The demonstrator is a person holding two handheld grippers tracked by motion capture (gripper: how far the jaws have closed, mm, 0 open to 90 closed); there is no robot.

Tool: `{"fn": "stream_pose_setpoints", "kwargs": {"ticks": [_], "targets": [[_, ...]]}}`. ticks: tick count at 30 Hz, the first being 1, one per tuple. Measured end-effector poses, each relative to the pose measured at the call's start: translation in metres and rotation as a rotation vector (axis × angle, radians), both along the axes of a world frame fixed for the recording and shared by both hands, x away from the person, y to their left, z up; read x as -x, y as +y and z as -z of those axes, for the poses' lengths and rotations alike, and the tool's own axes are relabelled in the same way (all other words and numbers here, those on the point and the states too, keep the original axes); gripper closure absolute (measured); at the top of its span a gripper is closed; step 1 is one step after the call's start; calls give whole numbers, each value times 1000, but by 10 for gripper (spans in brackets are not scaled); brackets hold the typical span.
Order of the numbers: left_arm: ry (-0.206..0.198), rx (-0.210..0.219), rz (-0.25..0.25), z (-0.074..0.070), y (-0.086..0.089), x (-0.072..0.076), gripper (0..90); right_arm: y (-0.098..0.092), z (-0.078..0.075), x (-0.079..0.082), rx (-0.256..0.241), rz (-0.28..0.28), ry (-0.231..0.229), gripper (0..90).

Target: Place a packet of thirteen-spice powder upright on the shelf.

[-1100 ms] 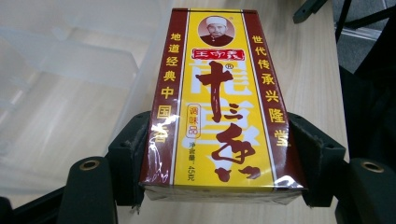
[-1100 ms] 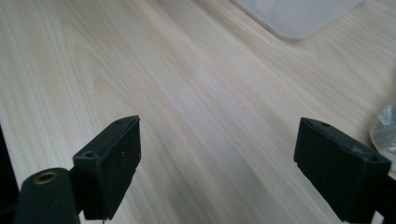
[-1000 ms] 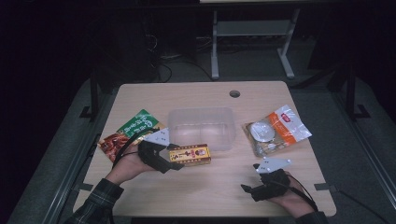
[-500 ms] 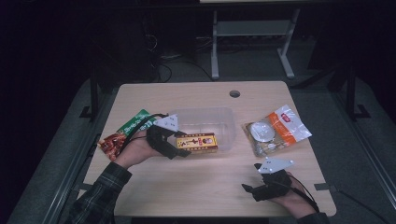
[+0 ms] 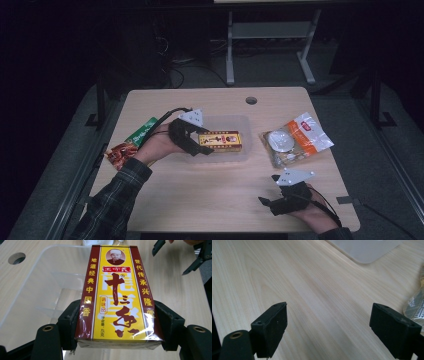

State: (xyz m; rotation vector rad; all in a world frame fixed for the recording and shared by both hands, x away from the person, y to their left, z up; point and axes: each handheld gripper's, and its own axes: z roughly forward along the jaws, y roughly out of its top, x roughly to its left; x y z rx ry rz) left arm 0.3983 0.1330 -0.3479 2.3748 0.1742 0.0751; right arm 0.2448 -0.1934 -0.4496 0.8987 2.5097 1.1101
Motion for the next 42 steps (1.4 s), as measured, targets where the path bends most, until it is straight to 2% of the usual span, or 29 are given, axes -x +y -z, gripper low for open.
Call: {"fn": "stream_pose_setpoints", "kwargs": {"ticks": [6,11,13,14,18,19,22,26,30,34,42], "targets": [[3,-17,-3,1,-4,-15,316,0,0,0,0,-9,-5,144],[12,-55,-2,7,-9,-33,316,0,0,-1,-2,-8,-7,144],[8,-46,-7,10,-10,-39,315,-1,0,-1,-1,-6,0,144],[20,-45,-7,11,-11,-42,315,-1,0,-2,0,-14,-10,144],[14,-70,-7,14,-14,-48,315,-1,0,-2,4,-14,-9,144],[23,-58,-4,15,-18,-51,315,-1,1,-2,0,-13,-8,144],[21,-60,-4,14,-21,-53,315,-1,0,-2,3,-12,-9,144],[26,-92,8,15,-31,-59,314,-2,0,-2,0,-24,-14,144],[32,-84,10,14,-37,-62,314,-2,0,-3,-1,-27,-14,144],[31,-111,15,15,-42,-65,313,-2,0,-3,-7,-29,-14,144],[34,-122,9,16,-48,-67,312,-2,-1,-3,-10,-31,-16,143]]}}
